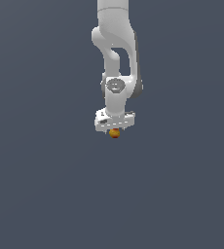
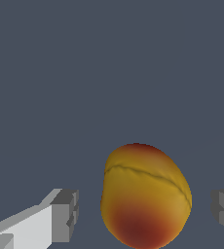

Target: Pick up the object and move it to a goal position.

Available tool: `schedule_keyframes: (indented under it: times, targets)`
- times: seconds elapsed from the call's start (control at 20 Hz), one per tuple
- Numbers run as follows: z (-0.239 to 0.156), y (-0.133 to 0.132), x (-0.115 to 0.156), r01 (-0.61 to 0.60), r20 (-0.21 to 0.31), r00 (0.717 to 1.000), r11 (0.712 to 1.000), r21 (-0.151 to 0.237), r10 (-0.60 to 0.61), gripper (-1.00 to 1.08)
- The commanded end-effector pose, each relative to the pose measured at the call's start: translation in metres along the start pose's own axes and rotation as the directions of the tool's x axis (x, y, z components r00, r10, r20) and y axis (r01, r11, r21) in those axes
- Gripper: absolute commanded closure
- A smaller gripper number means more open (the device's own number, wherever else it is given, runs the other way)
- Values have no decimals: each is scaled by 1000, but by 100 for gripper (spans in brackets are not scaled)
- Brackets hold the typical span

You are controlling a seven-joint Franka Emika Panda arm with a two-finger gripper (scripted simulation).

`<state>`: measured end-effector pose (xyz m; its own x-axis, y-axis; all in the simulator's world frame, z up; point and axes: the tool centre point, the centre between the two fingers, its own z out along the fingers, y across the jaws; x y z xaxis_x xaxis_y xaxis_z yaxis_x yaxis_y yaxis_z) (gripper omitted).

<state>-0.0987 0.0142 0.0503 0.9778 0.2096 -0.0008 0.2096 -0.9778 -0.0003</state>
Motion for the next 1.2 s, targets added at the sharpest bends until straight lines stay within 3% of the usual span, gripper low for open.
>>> schedule_keyframes:
  times: [0.0, 0.25, 0.3, 1.15]
  targets:
    - [9, 0, 0, 0, -1, 1000, 1000, 0, 0, -92]
    - [15, 0, 0, 1, -1, 1000, 1000, 0, -1, -92]
    - [15, 0, 0, 1, -1, 1000, 1000, 0, -1, 108]
    - [1, 2, 2, 0, -2, 1000, 1000, -1, 0, 108]
